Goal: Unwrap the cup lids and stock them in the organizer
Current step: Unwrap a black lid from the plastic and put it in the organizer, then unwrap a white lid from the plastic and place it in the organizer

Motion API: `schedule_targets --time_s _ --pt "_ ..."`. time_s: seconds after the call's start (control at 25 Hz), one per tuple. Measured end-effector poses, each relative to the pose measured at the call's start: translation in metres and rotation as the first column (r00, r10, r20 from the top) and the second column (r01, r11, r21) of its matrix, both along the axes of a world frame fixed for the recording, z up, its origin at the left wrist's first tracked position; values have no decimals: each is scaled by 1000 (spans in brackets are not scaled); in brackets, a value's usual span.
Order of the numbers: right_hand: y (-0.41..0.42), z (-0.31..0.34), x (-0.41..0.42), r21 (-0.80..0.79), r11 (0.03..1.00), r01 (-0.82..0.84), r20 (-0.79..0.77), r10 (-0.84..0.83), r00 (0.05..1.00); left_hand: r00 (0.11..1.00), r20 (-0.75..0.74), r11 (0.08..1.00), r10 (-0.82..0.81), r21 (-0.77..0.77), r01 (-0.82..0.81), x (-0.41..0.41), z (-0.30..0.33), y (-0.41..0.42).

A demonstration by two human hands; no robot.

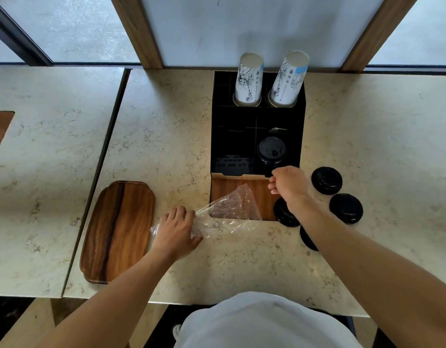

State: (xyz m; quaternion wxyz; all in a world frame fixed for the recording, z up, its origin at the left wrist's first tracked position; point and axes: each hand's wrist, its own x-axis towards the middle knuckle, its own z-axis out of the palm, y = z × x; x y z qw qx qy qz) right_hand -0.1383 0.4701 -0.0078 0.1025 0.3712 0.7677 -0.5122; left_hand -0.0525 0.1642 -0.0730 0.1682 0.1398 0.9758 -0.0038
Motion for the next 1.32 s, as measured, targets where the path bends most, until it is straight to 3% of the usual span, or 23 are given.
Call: schedule_targets --time_s 0.08,0.2,0.36,0.52,0.6,0.72,0.96,1.16,1.32 --pt "-13 1 18 -84 988 -128 -20 126 992 1000 3 1000 2 -3 -2 3 0 2" --pt "-27 -10 36 -95 952 -292 81 300 951 1000 1 1000 8 11 -8 8 1 2" --pt "-33 -21 46 -283 919 -274 205 337 919 1000 -2 999 10 36 -10 15 2 1" --pt "-40 -26 49 -509 841 -186 217 334 917 1000 25 998 -15 59 14 17 5 -1" --pt "-40 -31 46 -629 763 -149 222 361 906 998 49 995 -29 94 24 18 7 -3" --pt "-34 -39 40 -810 562 -168 179 509 842 998 59 988 -22 156 12 21 12 -7" --pt "-36 -59 22 -949 277 -148 80 670 738 992 -16 989 126 75 -125 43 21 -32" --pt "-52 -62 16 -987 149 -61 78 774 629 984 43 980 173 88 -176 57 15 -33" --pt "-74 -60 21 -984 143 -109 55 816 575 974 78 956 214 185 -225 58 16 -28"
